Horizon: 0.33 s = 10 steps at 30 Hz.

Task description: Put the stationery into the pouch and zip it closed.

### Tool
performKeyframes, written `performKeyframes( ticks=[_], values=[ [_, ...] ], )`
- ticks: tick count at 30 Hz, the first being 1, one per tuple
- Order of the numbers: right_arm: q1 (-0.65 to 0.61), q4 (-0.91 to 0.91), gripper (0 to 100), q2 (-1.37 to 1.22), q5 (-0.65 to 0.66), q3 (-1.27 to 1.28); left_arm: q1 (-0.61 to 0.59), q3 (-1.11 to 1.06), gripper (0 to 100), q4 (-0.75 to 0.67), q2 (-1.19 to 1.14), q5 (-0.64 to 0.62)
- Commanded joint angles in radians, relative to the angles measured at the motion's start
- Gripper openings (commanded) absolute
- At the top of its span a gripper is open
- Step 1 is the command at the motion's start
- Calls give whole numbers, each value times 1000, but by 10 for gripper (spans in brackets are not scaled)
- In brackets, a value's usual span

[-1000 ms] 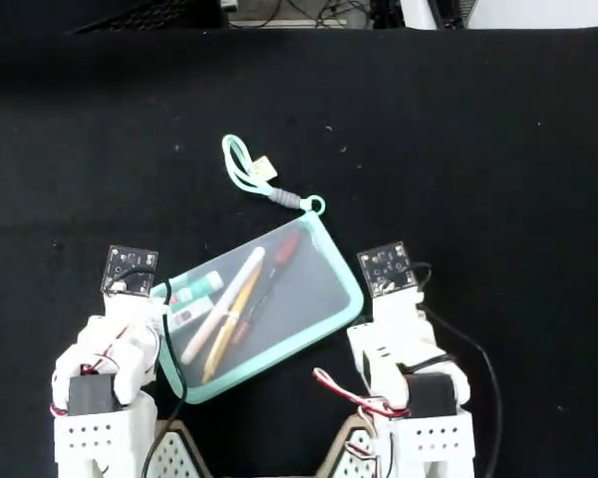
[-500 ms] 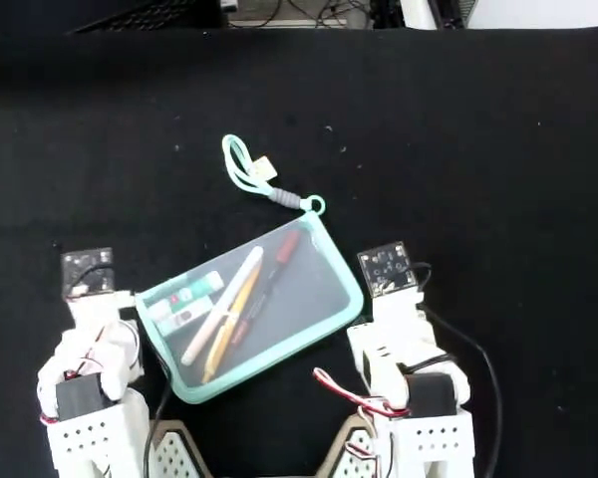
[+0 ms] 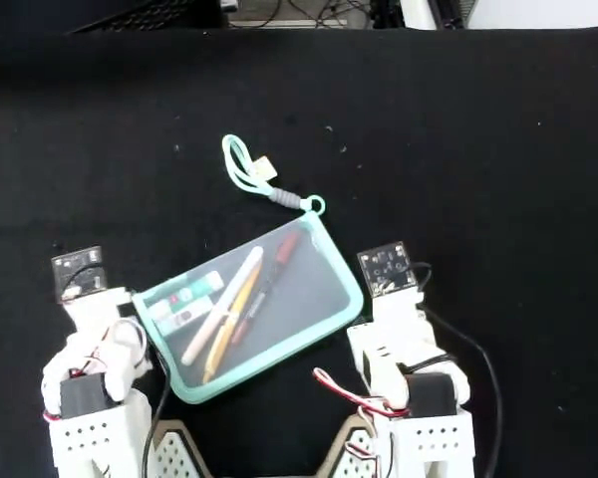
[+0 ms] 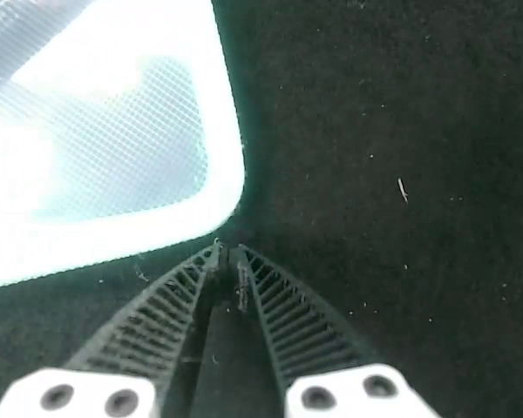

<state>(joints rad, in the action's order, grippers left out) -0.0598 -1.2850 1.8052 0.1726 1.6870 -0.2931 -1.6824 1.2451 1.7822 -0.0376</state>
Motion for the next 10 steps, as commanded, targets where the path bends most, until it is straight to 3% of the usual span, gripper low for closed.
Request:
performKeyframes(
  ticks=[1,10],
  values=[
    [-11,-5,12,62,-6,-2,124,-18,30,9,0,-6],
    [-11,-5,12,62,-6,-2,110,-18,30,9,0,-5]
  ],
)
